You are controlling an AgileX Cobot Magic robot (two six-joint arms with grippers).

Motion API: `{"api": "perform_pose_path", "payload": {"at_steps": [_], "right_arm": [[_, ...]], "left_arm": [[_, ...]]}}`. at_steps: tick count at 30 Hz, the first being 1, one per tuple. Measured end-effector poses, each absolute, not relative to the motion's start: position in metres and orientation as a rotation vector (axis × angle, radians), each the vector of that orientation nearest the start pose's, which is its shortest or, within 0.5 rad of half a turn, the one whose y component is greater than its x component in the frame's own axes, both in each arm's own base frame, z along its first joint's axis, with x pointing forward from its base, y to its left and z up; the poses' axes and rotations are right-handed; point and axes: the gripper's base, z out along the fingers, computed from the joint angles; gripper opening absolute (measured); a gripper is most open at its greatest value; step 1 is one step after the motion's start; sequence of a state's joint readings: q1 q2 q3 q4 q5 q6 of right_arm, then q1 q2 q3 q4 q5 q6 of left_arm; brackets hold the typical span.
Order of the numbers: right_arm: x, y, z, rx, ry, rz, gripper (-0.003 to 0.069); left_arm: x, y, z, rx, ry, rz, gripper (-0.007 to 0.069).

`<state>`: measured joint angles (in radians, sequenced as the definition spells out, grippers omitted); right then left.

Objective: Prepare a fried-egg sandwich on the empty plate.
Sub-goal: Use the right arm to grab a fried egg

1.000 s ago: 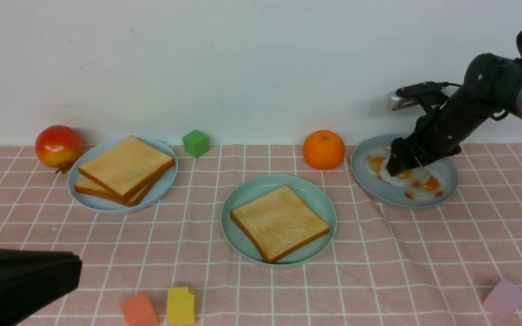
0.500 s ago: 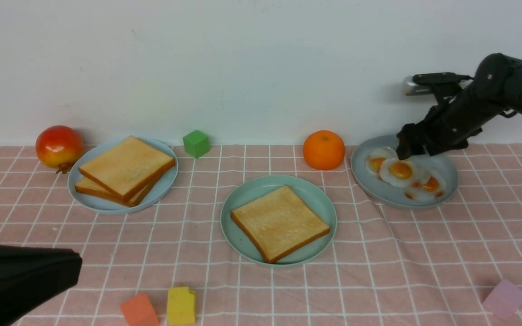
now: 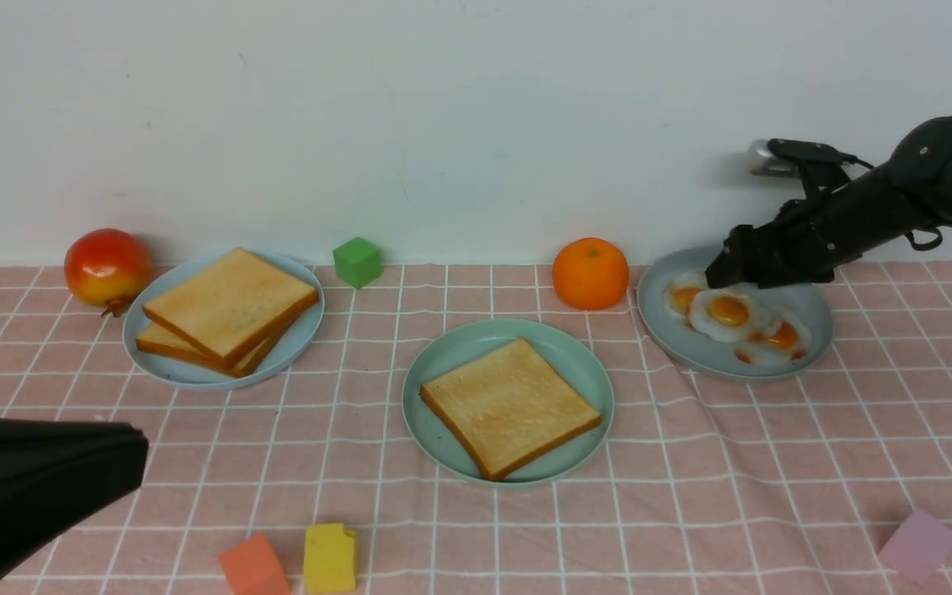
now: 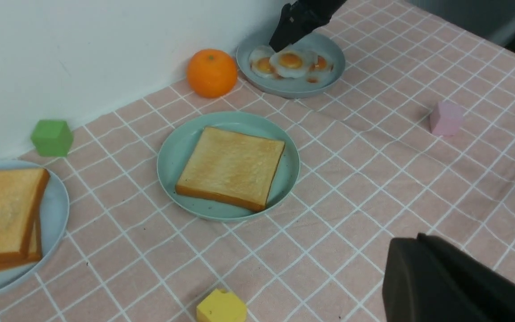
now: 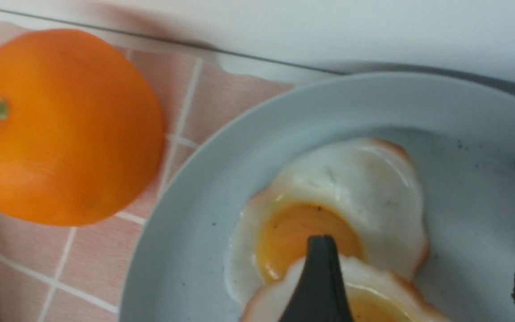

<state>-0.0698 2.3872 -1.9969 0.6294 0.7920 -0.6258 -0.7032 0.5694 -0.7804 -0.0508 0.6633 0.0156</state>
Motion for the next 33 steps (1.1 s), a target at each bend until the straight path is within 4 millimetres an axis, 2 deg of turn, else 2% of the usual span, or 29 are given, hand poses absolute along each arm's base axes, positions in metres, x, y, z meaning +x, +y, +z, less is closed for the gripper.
{"api": "perform_pose_path", "payload": {"at_steps": [7, 11, 15, 18, 19, 20, 24, 30, 33], "right_arm": [[0.523, 0.002, 0.161, -0.294, 2.496, 0.458, 0.0547], [0.523, 0.002, 0.156, -0.298, 2.511, 0.466, 0.0517], [0.523, 0.003, 0.156, -0.319, 2.510, 0.474, 0.0434], [0.522, 0.003, 0.156, -0.368, 2.499, 0.465, 0.0333], [0.522, 0.003, 0.156, -0.372, 2.498, 0.464, 0.0325], [0.522, 0.003, 0.156, -0.383, 2.495, 0.460, 0.0266], [0.521, 0.003, 0.156, -0.403, 2.506, 0.460, 0.0132], [0.518, -0.004, 0.155, -0.405, 2.532, 0.487, 0.0028], [0.517, -0.010, 0.158, -0.411, 2.545, 0.499, 0.0010]], "left_arm": [[0.075, -0.067, 0.370, 0.676, 1.849, -0.509, 0.0004], [0.076, -0.067, 0.370, 0.678, 1.847, -0.500, 0.0004], [0.077, -0.066, 0.370, 0.685, 1.841, -0.476, 0.0006], [0.077, -0.066, 0.370, 0.687, 1.839, -0.466, 0.0006], [0.077, -0.066, 0.370, 0.687, 1.839, -0.466, 0.0006], [0.077, -0.066, 0.370, 0.688, 1.839, -0.465, 0.0006], [0.077, -0.065, 0.370, 0.690, 1.837, -0.456, 0.0006], [0.077, -0.065, 0.370, 0.690, 1.837, -0.456, 0.0008], [0.077, -0.065, 0.370, 0.690, 1.837, -0.456, 0.0008]]}}
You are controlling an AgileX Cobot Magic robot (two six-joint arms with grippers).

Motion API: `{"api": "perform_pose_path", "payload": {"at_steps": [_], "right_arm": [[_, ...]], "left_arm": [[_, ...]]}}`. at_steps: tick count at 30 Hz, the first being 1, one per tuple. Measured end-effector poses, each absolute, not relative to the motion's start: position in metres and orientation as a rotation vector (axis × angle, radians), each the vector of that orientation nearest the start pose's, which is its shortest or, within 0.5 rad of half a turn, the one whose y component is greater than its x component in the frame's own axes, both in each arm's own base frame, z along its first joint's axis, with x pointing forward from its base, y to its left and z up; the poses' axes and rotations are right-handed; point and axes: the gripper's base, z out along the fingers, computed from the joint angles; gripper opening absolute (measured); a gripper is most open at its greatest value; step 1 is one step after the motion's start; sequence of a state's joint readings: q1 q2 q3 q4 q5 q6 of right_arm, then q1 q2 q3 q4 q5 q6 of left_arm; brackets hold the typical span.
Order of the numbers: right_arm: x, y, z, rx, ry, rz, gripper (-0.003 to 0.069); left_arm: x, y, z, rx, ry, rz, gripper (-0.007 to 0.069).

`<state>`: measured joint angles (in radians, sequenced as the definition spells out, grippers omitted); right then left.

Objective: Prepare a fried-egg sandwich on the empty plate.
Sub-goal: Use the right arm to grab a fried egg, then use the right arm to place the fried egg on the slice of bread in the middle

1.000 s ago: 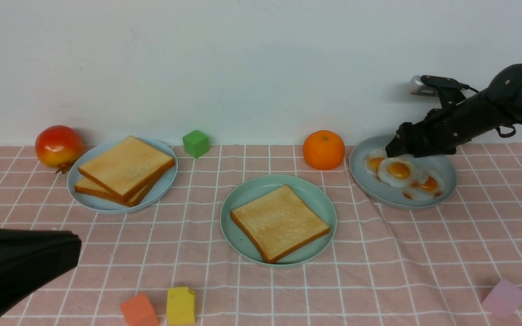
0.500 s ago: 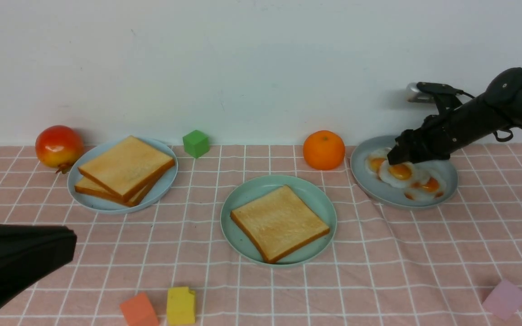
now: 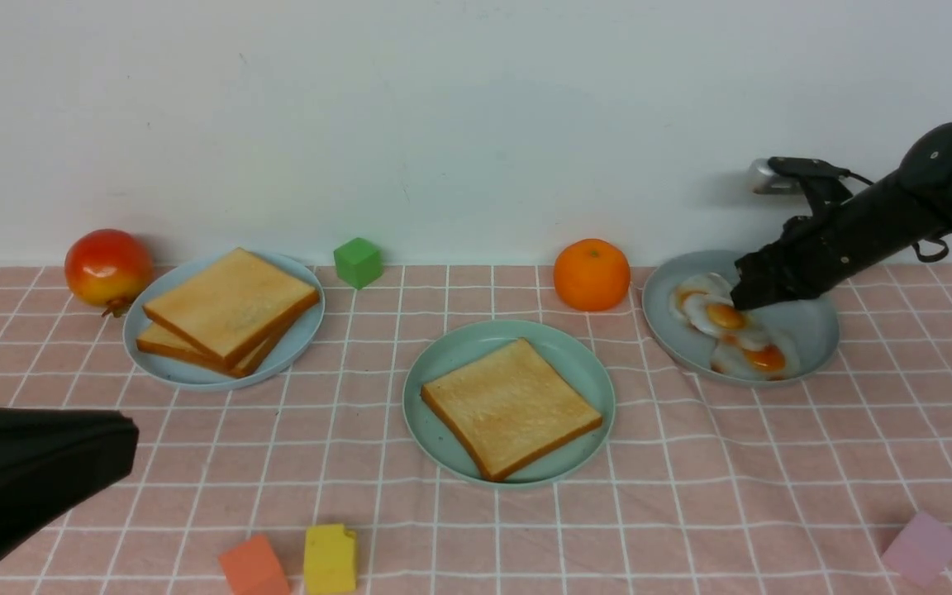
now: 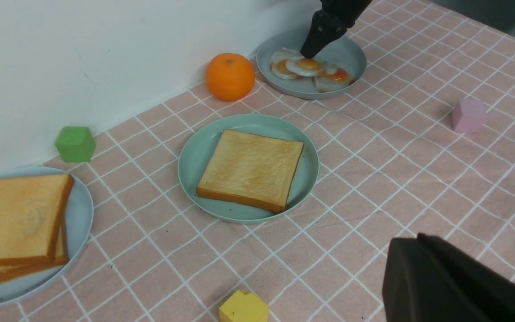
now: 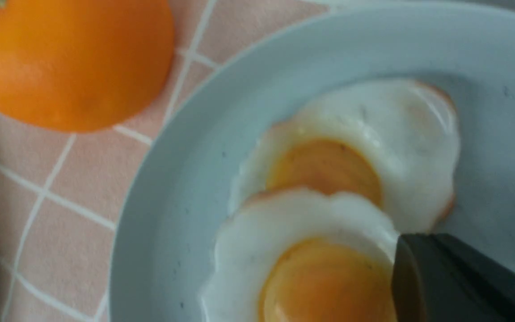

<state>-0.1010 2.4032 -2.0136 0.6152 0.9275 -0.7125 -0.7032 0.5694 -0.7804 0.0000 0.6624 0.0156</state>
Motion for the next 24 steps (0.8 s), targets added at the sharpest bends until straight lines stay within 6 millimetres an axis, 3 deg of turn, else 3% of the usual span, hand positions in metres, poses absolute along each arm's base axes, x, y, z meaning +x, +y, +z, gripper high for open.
{"api": "perform_pose_path", "payload": {"at_steps": [11, 19, 24], "right_arm": [[0.520, -0.019, 0.192, -0.411, 2.547, 0.517, 0.0008], [0.514, -0.027, 0.214, -0.385, 2.631, 0.392, 0.0010], [0.501, -0.022, 0.254, -0.425, 2.606, 0.365, 0.0010]], "left_arm": [[0.077, -0.065, 0.370, 0.690, 1.836, -0.456, 0.0009], [0.078, -0.064, 0.370, 0.699, 1.827, -0.420, 0.0015], [0.079, -0.063, 0.370, 0.704, 1.821, -0.401, 0.0015]]}}
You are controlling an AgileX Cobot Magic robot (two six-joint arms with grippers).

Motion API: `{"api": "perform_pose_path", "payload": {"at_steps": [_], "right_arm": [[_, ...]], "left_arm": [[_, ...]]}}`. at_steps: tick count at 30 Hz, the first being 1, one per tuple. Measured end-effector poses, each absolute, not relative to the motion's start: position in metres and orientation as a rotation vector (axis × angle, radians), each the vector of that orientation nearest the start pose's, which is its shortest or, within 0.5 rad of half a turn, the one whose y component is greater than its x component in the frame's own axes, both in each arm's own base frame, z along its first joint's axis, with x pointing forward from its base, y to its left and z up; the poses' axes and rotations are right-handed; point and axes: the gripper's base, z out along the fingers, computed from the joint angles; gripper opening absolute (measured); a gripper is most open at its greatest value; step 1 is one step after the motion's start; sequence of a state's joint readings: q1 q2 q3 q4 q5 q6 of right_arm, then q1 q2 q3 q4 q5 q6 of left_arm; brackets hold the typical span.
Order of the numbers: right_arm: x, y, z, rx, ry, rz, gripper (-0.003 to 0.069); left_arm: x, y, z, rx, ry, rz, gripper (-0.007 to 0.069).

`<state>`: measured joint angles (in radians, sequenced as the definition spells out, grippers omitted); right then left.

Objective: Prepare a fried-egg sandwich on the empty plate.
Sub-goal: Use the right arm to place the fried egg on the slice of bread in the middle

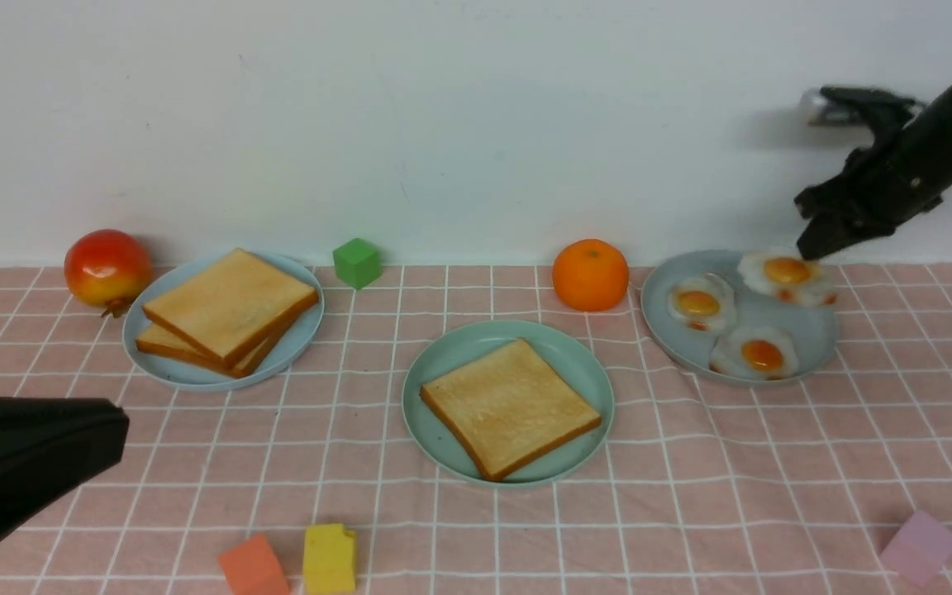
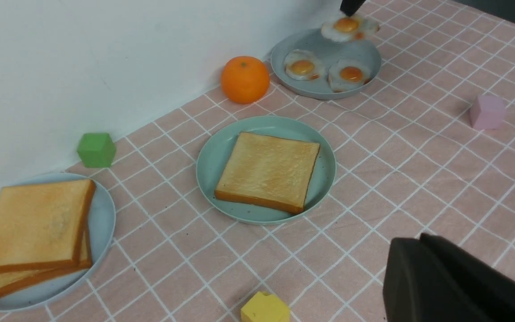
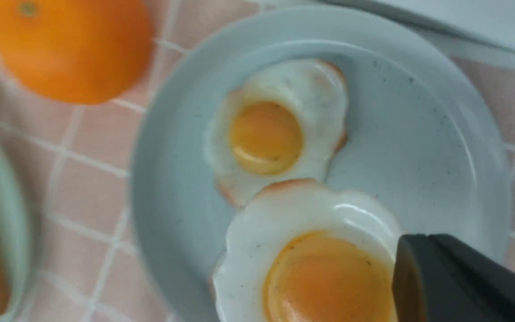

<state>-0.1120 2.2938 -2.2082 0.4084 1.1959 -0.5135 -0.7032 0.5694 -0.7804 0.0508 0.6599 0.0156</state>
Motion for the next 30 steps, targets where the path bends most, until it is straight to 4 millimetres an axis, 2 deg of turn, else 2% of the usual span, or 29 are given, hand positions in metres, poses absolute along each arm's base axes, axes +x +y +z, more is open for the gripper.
{"api": "perform_pose_path", "payload": {"at_steps": [4, 7, 10, 16, 21, 30], "right_arm": [[0.487, 0.001, 0.290, -0.481, 2.561, 0.369, 0.0010], [0.479, 0.030, 0.302, -0.539, 2.542, 0.391, 0.0010], [0.465, 0.083, 0.291, -0.674, 2.577, 0.451, 0.0010], [0.434, 0.172, 0.237, -0.864, 2.611, 0.519, 0.0010], [0.429, 0.202, 0.229, -0.874, 2.527, 0.512, 0.0012], [0.434, 0.214, 0.209, -0.818, 2.525, 0.576, 0.0014]], "left_arm": [[0.080, -0.063, 0.370, 0.708, 1.816, -0.384, 0.0015], [0.080, -0.063, 0.370, 0.708, 1.816, -0.384, 0.0015], [0.080, -0.063, 0.370, 0.708, 1.816, -0.384, 0.0017], [0.080, -0.063, 0.370, 0.708, 1.817, -0.383, 0.0017], [0.080, -0.062, 0.370, 0.709, 1.819, -0.381, 0.0017], [0.080, -0.062, 0.370, 0.710, 1.819, -0.379, 0.0017]]}}
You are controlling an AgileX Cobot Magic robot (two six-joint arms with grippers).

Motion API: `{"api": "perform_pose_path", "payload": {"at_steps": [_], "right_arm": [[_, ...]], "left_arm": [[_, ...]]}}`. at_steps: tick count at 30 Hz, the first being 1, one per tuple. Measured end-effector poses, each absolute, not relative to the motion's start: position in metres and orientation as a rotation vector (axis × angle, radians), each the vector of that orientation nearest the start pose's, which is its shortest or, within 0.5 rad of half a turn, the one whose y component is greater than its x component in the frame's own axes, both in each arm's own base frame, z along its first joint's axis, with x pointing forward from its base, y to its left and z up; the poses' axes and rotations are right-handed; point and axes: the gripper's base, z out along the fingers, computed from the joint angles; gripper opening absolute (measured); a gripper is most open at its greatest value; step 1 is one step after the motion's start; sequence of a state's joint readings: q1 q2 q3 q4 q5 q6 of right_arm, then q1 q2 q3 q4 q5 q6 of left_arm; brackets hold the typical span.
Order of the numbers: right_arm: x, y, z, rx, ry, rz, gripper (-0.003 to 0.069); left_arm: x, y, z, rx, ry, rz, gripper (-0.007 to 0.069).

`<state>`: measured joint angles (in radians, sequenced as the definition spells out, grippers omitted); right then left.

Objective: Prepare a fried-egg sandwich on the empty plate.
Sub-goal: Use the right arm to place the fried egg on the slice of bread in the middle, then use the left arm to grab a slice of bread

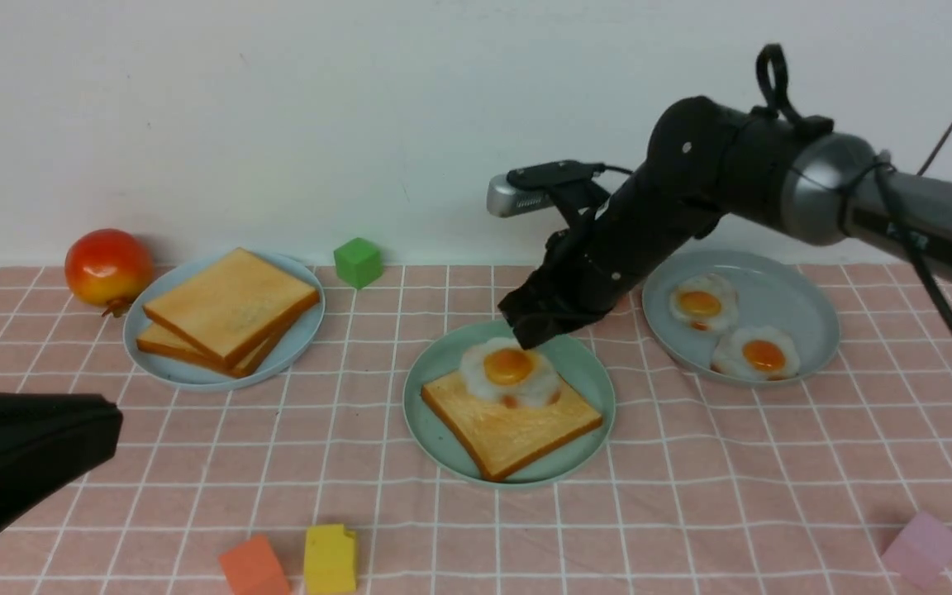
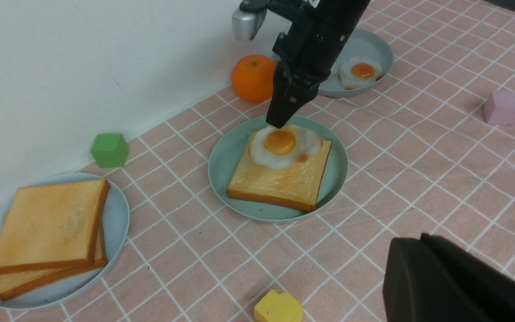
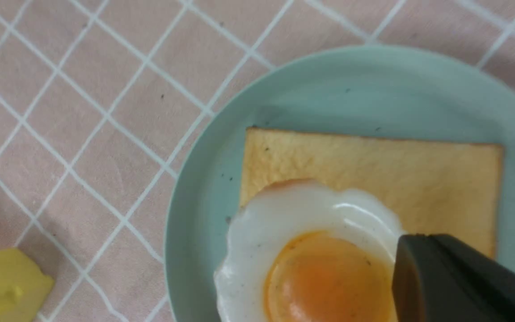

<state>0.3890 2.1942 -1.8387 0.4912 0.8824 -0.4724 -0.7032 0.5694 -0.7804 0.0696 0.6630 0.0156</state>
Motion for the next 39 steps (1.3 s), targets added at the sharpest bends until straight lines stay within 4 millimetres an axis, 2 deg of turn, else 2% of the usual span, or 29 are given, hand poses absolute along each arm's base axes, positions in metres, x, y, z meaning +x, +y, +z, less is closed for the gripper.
{"api": "perform_pose_path", "payload": {"at_steps": [7, 10, 13, 17, 18, 20, 22, 23, 24, 25, 26, 28, 31, 32, 33, 35, 39], "right_arm": [[0.435, 0.215, 0.201, -0.814, 2.547, 0.591, 0.0031], [0.436, 0.216, 0.196, -0.812, 2.556, 0.594, 0.0066], [0.438, 0.216, 0.188, -0.809, 2.566, 0.590, 0.0146], [0.438, 0.216, 0.186, -0.803, 2.568, 0.593, 0.0335], [0.438, 0.216, 0.187, -0.803, 2.566, 0.593, 0.0344], [0.435, 0.215, 0.198, -0.810, 2.565, 0.596, 0.0433], [0.425, 0.211, 0.225, -0.814, 2.574, 0.595, 0.0457], [0.419, 0.208, 0.238, -0.810, 2.585, 0.584, 0.0452], [0.407, 0.202, 0.263, -0.818, 2.592, 0.562, 0.0431], [0.403, 0.199, 0.270, -0.814, 2.599, 0.545, 0.0407], [0.391, 0.191, 0.290, -0.813, 2.606, 0.509, 0.0369], [0.371, 0.180, 0.317, -0.804, 2.601, 0.457, 0.0292], [0.336, 0.157, 0.336, -0.759, 2.629, 0.347, 0.0115], [0.334, 0.156, 0.337, -0.755, 2.631, 0.341, 0.0115], [0.314, 0.145, 0.344, -0.721, 2.623, 0.302, 0.0038], [0.294, 0.134, 0.344, -0.679, 2.622, 0.283, -0.0005], [0.250, 0.116, 0.350, -0.594, 2.582, 0.299, -0.0011]], "left_arm": [[0.080, -0.063, 0.370, 0.709, 1.820, -0.383, 0.0017], [0.080, -0.063, 0.370, 0.709, 1.820, -0.383, 0.0017], [0.080, -0.063, 0.370, 0.709, 1.820, -0.383, 0.0017], [0.080, -0.063, 0.370, 0.709, 1.820, -0.383, 0.0020], [0.080, -0.063, 0.370, 0.709, 1.820, -0.383, 0.0020], [0.079, -0.062, 0.370, 0.709, 1.824, -0.382, 0.0022], [0.081, -0.064, 0.368, 0.684, 1.863, -0.400, 0.0024], [0.083, -0.066, 0.366, 0.664, 1.891, -0.413, 0.0025], [0.089, -0.070, 0.363, 0.630, 1.943, -0.428, 0.0024], [0.092, -0.072, 0.361, 0.607, 1.976, -0.436, 0.0021], [0.101, -0.079, 0.356, 0.583, 2.039, -0.427, 0.0011], [0.118, -0.090, 0.349, 0.571, 2.137, -0.381, -0.0013], [0.151, -0.110, 0.347, 0.554, 2.234, -0.295, -0.0013], [0.153, -0.111, 0.347, 0.556, 2.237, -0.291, -0.0013], [0.173, -0.117, 0.346, 0.527, 2.280, -0.249, -0.0013], [0.193, -0.117, 0.349, 0.481, 2.302, -0.219, -0.0013], [0.232, -0.099, 0.348, 0.379, 2.374, -0.181, -0.0013]]}}
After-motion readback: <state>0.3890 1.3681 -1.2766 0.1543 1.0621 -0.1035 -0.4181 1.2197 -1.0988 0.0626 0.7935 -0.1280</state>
